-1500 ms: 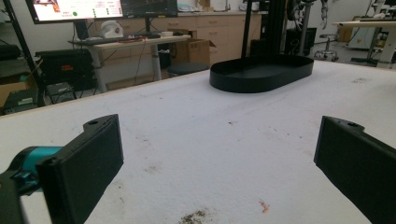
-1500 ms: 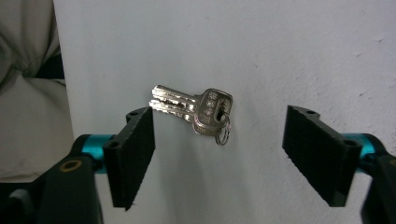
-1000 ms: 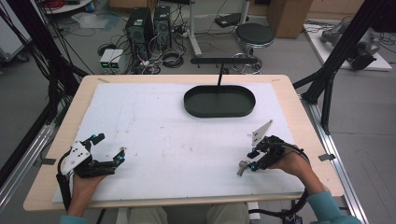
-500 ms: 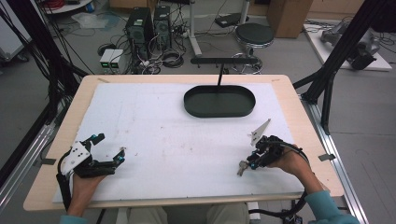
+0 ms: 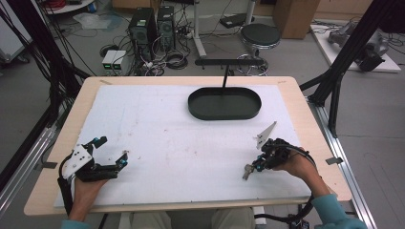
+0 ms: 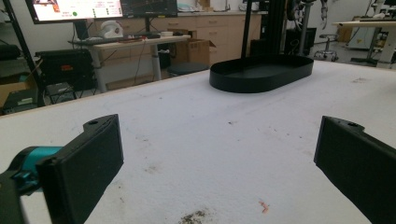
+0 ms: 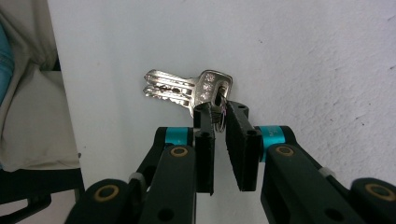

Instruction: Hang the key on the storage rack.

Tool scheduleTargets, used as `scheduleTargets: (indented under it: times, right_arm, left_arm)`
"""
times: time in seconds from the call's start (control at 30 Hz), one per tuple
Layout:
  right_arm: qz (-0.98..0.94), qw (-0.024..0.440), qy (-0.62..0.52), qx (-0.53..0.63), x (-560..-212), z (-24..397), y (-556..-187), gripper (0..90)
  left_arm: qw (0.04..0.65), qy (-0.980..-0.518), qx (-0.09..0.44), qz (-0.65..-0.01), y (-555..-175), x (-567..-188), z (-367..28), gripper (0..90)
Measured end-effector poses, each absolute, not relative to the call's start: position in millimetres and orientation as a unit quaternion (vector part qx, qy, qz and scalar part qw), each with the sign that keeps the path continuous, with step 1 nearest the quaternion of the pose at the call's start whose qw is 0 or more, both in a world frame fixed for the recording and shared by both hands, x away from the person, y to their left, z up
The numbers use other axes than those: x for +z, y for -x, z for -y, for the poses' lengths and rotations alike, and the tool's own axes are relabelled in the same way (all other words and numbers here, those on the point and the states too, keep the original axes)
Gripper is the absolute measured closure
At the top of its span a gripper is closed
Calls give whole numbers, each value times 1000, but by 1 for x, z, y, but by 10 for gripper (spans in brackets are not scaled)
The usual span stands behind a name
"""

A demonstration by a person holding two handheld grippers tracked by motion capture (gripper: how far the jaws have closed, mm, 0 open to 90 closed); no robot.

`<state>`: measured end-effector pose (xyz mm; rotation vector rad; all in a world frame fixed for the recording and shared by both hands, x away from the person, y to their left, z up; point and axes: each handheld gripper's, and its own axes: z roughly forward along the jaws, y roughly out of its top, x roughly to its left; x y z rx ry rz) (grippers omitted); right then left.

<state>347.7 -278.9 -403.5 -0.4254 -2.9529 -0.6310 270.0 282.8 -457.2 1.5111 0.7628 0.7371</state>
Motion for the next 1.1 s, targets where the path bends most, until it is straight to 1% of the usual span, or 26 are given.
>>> scheduleTargets:
  times: [0.17,0.4,0.83,1.1]
  right_arm:
    - [968,48,138,-206,-403,279,-348,864]
    - [967,52,140,-206,-404,279,-348,877]
    - [960,58,183,-203,-403,278,-347,892]
    - [943,58,200,-258,-390,280,-346,894]
  left_arm:
    - [604,-652,319,-330,-270,-457,-283,17]
    - [603,-653,319,-329,-270,-457,-283,17]
    - [604,-652,319,-329,-270,-457,-283,17]
    - [604,-652,319,-329,-270,-457,-283,17]
